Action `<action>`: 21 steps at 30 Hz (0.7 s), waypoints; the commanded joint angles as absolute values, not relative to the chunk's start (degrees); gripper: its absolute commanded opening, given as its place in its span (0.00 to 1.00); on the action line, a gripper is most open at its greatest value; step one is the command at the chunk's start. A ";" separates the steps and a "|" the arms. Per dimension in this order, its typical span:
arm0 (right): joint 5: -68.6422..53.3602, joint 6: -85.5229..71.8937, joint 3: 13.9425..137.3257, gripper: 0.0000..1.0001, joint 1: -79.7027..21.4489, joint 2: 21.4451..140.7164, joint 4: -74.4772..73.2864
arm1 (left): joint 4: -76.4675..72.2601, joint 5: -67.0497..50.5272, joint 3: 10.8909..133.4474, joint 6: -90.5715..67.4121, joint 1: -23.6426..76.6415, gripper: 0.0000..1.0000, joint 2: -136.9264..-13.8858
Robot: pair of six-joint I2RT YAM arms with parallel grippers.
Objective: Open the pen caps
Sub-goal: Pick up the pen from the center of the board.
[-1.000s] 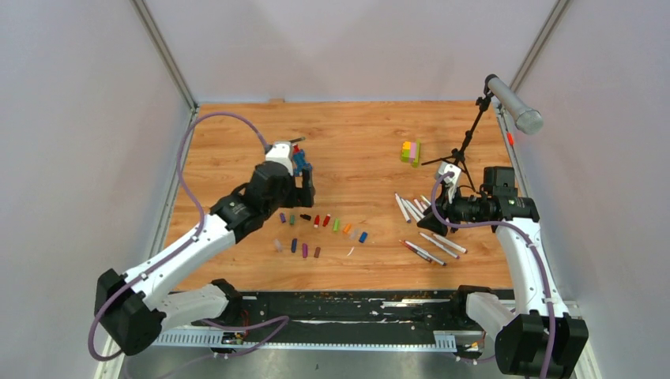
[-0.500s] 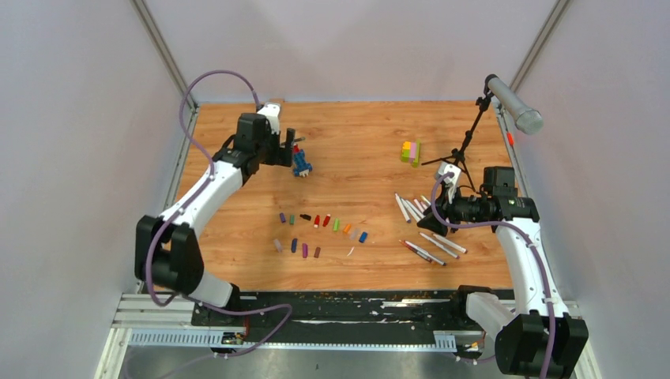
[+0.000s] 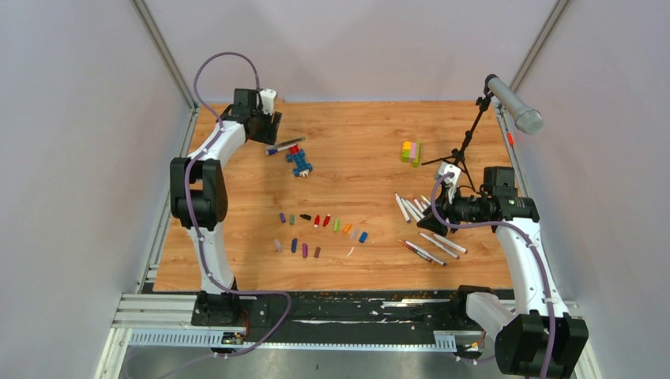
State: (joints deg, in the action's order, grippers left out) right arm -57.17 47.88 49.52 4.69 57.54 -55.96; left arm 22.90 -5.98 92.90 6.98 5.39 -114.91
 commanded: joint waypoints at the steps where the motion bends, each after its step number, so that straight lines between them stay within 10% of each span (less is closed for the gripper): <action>1: -59.74 49.52 49.57 0.44 4.66 57.11 -55.89 | 26.26 -5.91 100.50 15.35 5.73 0.67 -119.98; 21: -59.79 50.06 50.08 0.44 4.66 59.70 -56.97 | 29.53 -11.43 113.90 20.51 5.80 0.46 -133.05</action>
State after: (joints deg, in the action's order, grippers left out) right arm -57.19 48.31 49.52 4.69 59.27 -56.75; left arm 28.58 -8.58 111.22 18.72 5.61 -131.55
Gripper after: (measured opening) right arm 0.437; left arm 0.458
